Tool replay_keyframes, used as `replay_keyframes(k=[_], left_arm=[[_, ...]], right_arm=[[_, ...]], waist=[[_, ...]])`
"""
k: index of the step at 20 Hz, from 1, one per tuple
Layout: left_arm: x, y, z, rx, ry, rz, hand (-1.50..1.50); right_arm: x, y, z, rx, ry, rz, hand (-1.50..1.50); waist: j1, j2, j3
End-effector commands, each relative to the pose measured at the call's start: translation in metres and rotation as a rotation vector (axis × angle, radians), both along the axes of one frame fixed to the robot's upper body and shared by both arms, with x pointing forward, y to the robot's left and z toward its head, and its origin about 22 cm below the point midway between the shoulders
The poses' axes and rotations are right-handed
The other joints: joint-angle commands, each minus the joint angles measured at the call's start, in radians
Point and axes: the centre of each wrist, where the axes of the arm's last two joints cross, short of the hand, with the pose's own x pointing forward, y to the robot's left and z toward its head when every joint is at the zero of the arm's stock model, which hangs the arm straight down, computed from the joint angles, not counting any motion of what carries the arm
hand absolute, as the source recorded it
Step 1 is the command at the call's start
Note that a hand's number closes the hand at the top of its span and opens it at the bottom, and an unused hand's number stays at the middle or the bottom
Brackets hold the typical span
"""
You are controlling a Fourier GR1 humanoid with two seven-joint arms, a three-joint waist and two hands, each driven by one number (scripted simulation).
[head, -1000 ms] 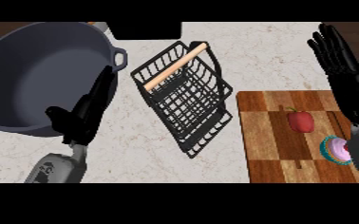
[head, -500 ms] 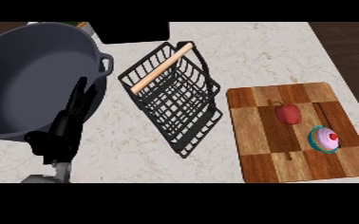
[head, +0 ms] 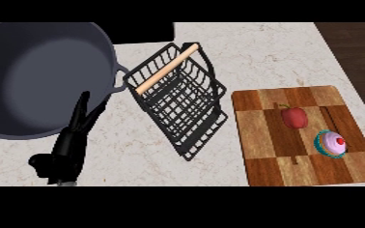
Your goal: Pick the bell pepper from the cutting board and place it in the tiered basket
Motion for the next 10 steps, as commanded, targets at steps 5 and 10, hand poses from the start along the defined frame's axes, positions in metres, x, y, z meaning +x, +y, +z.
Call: replay_keyframes(k=[5, 10], left_arm=[[-0.03, 0.016, -0.038, 0.035, 0.222, 0.074, 0.0], [-0.036, 0.009, -0.041, 0.039, 0.237, 0.066, 0.0]], right_arm=[[-0.045, 0.009, -0.007, -0.188, 0.503, 0.05, -1.5], [-0.056, 0.017, 0.004, -0.343, 0.711, -0.046, -1.5]], waist=[[0.023, 0.033, -0.028], [0.044, 0.039, -0.029]])
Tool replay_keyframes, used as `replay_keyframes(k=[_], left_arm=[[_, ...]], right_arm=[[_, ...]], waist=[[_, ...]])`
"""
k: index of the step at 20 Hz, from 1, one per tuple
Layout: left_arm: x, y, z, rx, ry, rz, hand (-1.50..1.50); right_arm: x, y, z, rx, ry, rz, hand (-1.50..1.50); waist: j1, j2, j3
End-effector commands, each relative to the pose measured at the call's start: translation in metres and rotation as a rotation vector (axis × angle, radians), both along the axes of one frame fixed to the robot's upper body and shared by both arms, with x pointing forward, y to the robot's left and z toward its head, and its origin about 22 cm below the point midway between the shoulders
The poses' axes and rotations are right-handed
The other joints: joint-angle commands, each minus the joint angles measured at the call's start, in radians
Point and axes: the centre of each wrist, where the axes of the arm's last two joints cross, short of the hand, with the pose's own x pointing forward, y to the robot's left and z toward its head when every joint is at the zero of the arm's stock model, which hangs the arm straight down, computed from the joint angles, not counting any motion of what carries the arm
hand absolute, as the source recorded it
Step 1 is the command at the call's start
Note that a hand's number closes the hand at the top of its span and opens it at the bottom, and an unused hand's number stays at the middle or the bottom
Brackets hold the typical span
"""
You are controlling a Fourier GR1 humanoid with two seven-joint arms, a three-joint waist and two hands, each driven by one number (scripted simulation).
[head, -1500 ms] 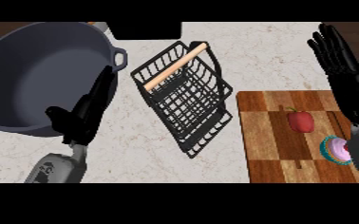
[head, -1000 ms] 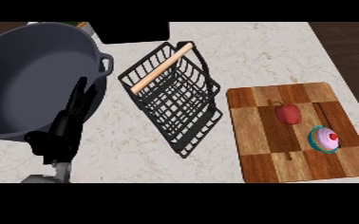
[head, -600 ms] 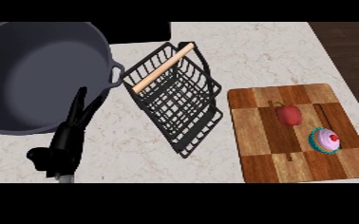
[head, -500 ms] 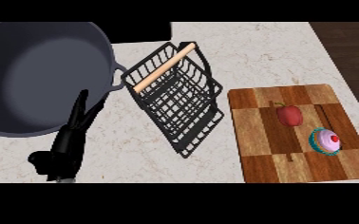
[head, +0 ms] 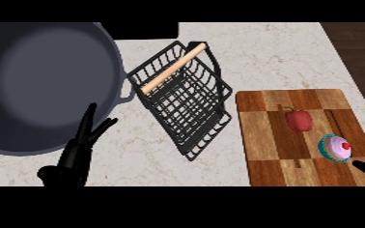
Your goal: Pick the bell pepper from the cutting board and place it in the tiered basket
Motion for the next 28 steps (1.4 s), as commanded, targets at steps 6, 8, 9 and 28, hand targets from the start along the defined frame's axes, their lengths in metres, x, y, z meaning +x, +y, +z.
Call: replay_keyframes(k=[6, 8, 9, 28], left_arm=[[0.004, 0.009, -0.021, 0.033, 0.184, 0.068, 0.0], [0.007, 0.011, -0.021, 0.052, 0.16, 0.051, 0.0], [-0.003, 0.006, -0.025, 0.038, 0.203, 0.042, 0.0], [0.012, -0.006, -0.041, 0.051, 0.204, 0.058, 0.0]], right_arm=[[-0.005, 0.046, 0.025, -0.191, 0.209, -0.171, -1.5], [0.0, 0.063, 0.023, -0.216, 0.226, -0.205, -1.5], [0.001, 0.068, 0.029, -0.225, 0.247, -0.218, -1.5], [0.068, 0.153, -0.009, -0.339, 0.548, -0.289, -1.5]], waist=[[0.026, 0.018, -0.009], [0.041, 0.02, -0.009], [0.043, 0.017, -0.009], [0.03, 0.01, -0.003]])
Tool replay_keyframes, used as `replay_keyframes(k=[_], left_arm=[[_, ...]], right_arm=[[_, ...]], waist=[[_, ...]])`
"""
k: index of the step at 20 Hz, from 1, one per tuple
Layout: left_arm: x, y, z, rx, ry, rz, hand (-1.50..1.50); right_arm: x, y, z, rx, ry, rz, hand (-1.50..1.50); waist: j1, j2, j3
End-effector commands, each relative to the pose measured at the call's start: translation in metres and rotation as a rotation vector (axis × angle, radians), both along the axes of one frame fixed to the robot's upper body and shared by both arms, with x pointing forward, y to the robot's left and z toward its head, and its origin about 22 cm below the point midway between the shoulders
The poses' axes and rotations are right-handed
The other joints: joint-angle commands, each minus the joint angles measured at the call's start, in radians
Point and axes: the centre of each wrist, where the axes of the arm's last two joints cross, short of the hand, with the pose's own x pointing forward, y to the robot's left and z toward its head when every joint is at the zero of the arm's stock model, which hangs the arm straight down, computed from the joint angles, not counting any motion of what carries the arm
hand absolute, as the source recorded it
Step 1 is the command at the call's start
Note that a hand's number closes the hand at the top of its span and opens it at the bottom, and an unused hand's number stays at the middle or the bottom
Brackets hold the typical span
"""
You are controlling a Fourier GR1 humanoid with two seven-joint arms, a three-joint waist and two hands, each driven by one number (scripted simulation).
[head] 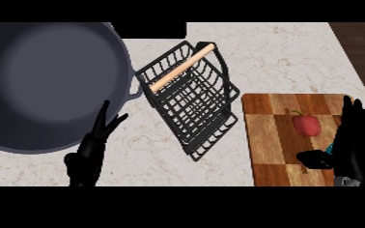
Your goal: Pick the bell pepper from the cutting board and place it in the tiered basket
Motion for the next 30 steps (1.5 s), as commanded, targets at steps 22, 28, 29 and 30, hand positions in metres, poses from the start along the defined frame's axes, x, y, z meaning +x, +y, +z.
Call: replay_keyframes(k=[22, 28, 29, 30], left_arm=[[0.012, 0.015, -0.024, 0.038, 0.169, 0.105, 0.0], [-0.001, 0.031, -0.039, 0.046, 0.164, 0.106, 0.0], [0.006, 0.049, -0.025, 0.043, 0.176, 0.105, 0.0], [0.015, 0.016, -0.028, 0.046, 0.176, 0.113, 0.0]], right_arm=[[0.072, 0.012, -0.024, 0.047, 0.303, -0.149, -1.5], [0.068, 0.009, -0.01, 0.084, 0.339, -0.171, -1.5], [0.055, 0.012, -0.035, 0.102, 0.328, -0.182, -1.5], [0.067, 0.014, -0.049, 0.122, 0.327, -0.166, -1.5]], waist=[[-0.014, 0.01, -0.011], [-0.016, 0.009, -0.012], [-0.016, 0.009, -0.011], [-0.015, 0.01, -0.011]])
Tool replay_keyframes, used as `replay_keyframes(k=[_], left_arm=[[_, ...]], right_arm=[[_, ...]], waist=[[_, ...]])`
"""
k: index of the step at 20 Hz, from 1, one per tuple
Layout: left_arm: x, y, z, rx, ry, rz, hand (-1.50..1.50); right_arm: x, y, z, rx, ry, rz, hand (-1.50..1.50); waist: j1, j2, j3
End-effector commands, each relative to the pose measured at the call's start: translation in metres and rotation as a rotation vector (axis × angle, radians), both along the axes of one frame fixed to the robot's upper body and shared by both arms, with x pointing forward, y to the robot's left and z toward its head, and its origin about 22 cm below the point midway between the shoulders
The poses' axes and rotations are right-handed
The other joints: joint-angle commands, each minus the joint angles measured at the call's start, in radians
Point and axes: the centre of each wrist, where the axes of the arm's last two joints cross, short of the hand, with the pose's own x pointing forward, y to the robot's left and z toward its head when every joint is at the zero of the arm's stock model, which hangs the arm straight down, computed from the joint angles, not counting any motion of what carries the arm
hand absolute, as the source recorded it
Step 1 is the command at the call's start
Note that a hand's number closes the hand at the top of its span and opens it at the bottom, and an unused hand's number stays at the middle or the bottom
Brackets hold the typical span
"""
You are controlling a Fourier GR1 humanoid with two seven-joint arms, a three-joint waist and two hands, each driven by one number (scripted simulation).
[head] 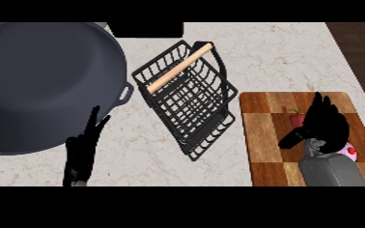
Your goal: Pick the bell pepper from the cutting board and place it in the tiered basket
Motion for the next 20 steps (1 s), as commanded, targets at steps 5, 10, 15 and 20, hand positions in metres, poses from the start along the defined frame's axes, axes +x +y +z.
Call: replay_keyframes(k=[5, 10, 15, 20], left_arm=[[0.002, 0.011, -0.005, 0.001, -0.007, -0.001, 0.0], [-0.004, 0.014, -0.003, 0.011, 0.01, 0.009, 0.0], [-0.006, -0.013, -0.014, 0.0, 0.019, -0.008, 0.0], [0.01, -0.015, -0.001, 0.014, -0.002, 0.017, 0.0]], right_arm=[[-0.004, -0.012, -0.016, 0.028, 0.067, -0.084, -1.5], [0.01, -0.024, -0.011, 0.024, 0.06, -0.071, 1.5], [0.005, -0.013, -0.038, 0.005, 0.027, -0.018, 1.5], [0.018, -0.026, -0.051, -0.099, 0.072, 0.085, 1.5]], waist=[[-0.002, 0.001, -0.001], [0.001, 0.001, -0.001], [0.0, 0.001, -0.001], [0.003, 0.002, 0.0]])
